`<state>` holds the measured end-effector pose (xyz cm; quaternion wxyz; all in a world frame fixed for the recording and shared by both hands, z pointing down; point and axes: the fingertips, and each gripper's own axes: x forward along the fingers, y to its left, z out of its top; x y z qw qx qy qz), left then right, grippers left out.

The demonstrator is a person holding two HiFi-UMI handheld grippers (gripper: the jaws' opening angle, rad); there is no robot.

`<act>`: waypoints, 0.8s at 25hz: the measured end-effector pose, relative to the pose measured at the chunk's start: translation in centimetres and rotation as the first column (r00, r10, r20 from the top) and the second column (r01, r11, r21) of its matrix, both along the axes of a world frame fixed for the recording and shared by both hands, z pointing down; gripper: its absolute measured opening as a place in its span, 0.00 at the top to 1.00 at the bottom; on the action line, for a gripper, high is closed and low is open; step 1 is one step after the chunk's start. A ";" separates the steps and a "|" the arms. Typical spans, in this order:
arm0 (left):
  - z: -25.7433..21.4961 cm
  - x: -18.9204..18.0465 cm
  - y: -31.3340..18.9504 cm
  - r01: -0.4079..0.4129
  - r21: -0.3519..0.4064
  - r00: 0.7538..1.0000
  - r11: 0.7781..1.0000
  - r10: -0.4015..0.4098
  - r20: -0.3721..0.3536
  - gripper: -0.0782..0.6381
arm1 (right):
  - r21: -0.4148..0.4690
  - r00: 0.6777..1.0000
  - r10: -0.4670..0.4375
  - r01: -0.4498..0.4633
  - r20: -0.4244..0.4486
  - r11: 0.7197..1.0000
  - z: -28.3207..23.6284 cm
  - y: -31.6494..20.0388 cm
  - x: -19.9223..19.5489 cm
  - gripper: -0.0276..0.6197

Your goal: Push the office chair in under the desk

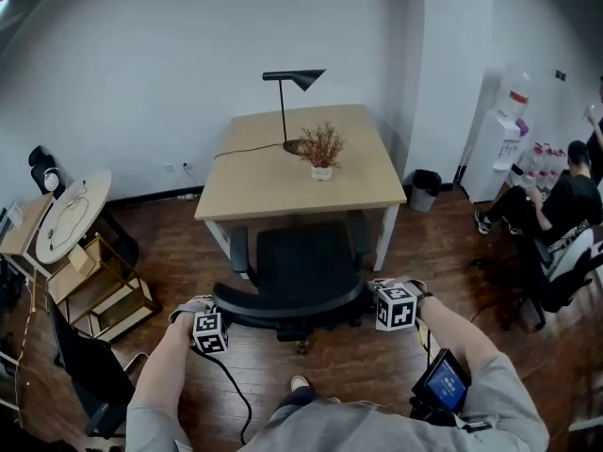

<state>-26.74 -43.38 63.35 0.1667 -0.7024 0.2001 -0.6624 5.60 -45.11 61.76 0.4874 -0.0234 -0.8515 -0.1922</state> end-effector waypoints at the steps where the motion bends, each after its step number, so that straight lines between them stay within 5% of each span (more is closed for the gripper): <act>1: 0.0 -0.1 -0.3 -0.004 0.000 1.000 1.000 0.004 0.000 0.72 | -0.001 1.000 0.000 0.000 0.000 1.000 0.0 -0.2 -0.1 0.74; 20: 0.0 -3.0 -8.5 -0.042 0.022 0.999 0.999 0.042 0.002 0.72 | 0.000 0.998 0.063 -0.063 -0.004 0.998 0.2 -6.9 -2.8 0.74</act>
